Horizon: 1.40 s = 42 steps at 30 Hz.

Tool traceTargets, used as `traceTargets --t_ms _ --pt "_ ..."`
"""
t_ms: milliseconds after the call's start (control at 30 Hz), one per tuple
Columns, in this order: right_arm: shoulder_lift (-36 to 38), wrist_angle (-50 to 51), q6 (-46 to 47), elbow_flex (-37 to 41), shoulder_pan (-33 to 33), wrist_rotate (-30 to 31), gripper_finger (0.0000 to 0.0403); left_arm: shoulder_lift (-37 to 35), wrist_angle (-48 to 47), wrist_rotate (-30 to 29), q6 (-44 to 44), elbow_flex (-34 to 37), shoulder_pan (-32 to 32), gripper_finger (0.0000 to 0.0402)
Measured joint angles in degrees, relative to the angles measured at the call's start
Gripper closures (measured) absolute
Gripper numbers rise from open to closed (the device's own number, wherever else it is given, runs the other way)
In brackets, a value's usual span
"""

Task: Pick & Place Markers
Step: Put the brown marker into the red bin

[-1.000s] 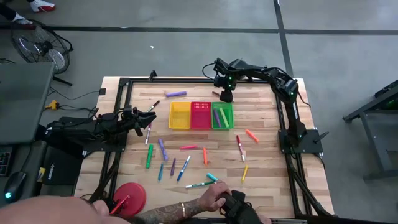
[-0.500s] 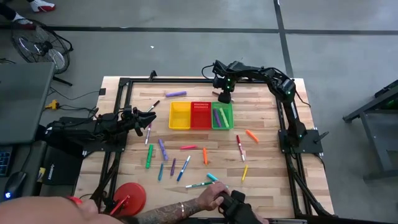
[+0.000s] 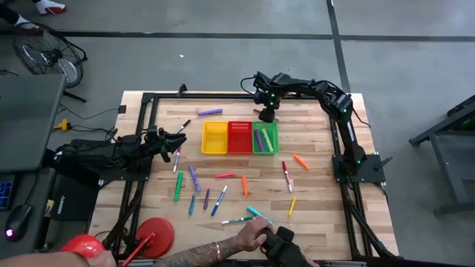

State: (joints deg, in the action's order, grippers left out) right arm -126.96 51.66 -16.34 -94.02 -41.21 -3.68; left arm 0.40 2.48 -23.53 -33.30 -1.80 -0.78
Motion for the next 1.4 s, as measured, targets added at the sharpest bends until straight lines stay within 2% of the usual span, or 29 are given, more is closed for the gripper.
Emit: traceTargets --t_ms 267,400,1167,1400 --pt "-0.08 0.17 -0.11 0.07 -0.06 0.28 0.0354 -0.02 -0.02 -0.02 0.00 0.00 0.00 0.0275" --pt "-0.08 0.34 -0.13 0.07 -0.04 0.21 0.0379 0.00 0.00 -0.02 0.00 0.02 0.01 0.0275" --pt "3.55 2.16 2.70 -0.63 -0.46 -1.77 0.0384 -0.01 0.00 -0.02 0.00 0.02 0.02 0.0275" --pt "6.62 2.63 7.84 -0.72 -0.46 -3.76 0.0384 0.00 0.00 -0.02 0.00 0.02 0.02 0.0275"
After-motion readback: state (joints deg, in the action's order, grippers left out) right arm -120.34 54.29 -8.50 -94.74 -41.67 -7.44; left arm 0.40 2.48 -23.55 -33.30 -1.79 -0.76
